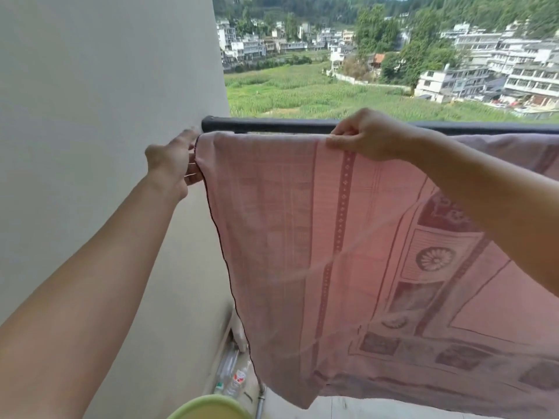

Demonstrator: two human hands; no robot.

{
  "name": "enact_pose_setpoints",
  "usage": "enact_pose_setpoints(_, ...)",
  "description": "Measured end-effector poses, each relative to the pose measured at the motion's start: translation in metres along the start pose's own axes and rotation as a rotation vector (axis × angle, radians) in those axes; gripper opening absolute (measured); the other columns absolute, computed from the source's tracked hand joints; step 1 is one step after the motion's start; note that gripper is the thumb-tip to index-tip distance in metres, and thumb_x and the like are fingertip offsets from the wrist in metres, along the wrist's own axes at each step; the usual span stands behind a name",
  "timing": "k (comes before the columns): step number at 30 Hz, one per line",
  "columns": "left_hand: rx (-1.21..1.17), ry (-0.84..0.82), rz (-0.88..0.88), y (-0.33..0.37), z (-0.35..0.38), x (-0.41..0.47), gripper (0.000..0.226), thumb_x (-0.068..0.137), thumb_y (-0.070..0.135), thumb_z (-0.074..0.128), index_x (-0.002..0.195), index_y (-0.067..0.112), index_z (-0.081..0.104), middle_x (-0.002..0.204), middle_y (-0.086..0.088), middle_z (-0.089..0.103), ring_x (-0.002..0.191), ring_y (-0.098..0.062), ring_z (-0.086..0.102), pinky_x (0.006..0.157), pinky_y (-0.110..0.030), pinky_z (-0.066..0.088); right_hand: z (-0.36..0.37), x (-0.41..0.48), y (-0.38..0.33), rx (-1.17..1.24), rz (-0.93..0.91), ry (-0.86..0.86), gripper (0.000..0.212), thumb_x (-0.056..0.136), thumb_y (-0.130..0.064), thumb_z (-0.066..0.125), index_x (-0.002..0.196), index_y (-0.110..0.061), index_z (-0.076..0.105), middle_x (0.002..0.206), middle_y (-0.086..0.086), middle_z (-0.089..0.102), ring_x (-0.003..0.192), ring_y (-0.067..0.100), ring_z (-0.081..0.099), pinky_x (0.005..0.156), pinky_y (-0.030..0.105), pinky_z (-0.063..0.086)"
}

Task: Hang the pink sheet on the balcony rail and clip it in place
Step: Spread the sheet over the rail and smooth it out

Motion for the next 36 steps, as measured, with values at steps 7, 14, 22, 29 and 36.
enact_pose_setpoints(7,0.153,0.004,0.213,0.029,-0.019,0.029,0.015,0.075,0.001,0.077,0.068,0.008,0.066,0.071,-0.01,0.065,0.056,-0.02,0.063,0.055,-0.027,0.056,-0.003,0.01,-0.009,0.176,-0.044,0.203,0.008,0.084,-0.024,0.074,0.088,-0.019,0.078,0.076,-0.005,0.073,0.07,0.013,0.066,0.066,0.033,0.056)
enact_pose_setpoints(14,0.152,0.222,0.264,0.012,-0.029,0.058,0.016,0.069,0.007,0.072,0.058,0.018,0.066,0.068,-0.006,0.068,0.06,-0.021,0.065,0.069,-0.04,0.061,0.028,0.014,-0.037,-0.168,-0.222,0.39,0.022,0.089,-0.035,0.068,0.102,-0.018,0.073,0.089,-0.003,0.073,0.073,0.013,0.065,0.065,0.026,0.051)
enact_pose_setpoints(22,0.138,-0.021,0.227,0.005,-0.016,0.057,0.01,0.079,0.009,0.073,0.079,0.018,0.068,0.075,-0.003,0.065,0.065,-0.017,0.06,0.064,-0.029,0.051,0.025,0.017,-0.012,-0.166,-0.095,0.251,0.038,0.09,-0.057,0.054,0.094,-0.026,0.075,0.067,-0.003,0.067,0.055,0.017,0.056,0.049,0.026,0.038)
enact_pose_setpoints(29,0.927,0.085,0.929,0.0,-0.005,0.04,0.022,0.094,0.016,0.054,0.105,0.009,0.071,0.11,-0.015,0.058,0.107,-0.032,0.053,0.092,-0.04,0.04,0.031,0.01,-0.012,-0.192,-0.138,0.394,0.028,0.091,-0.048,0.059,0.107,-0.03,0.074,0.081,-0.007,0.073,0.064,0.01,0.06,0.058,0.027,0.045)
enact_pose_setpoints(36,1.087,-0.093,1.047,-0.007,-0.01,0.048,0.034,0.103,0.03,0.036,0.097,0.003,0.055,0.085,-0.024,0.063,0.078,-0.042,0.059,0.066,-0.044,0.043,0.038,0.017,-0.024,-0.147,-0.185,0.562,0.015,0.09,-0.028,0.067,0.094,-0.019,0.078,0.081,-0.002,0.076,0.064,0.013,0.064,0.064,0.032,0.053)
Point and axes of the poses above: each hand's wrist, its own x-axis towards the middle knuckle, its own z-axis out of the palm, y = z × x, the point moved 1 cm from there along x, towards the middle knuckle
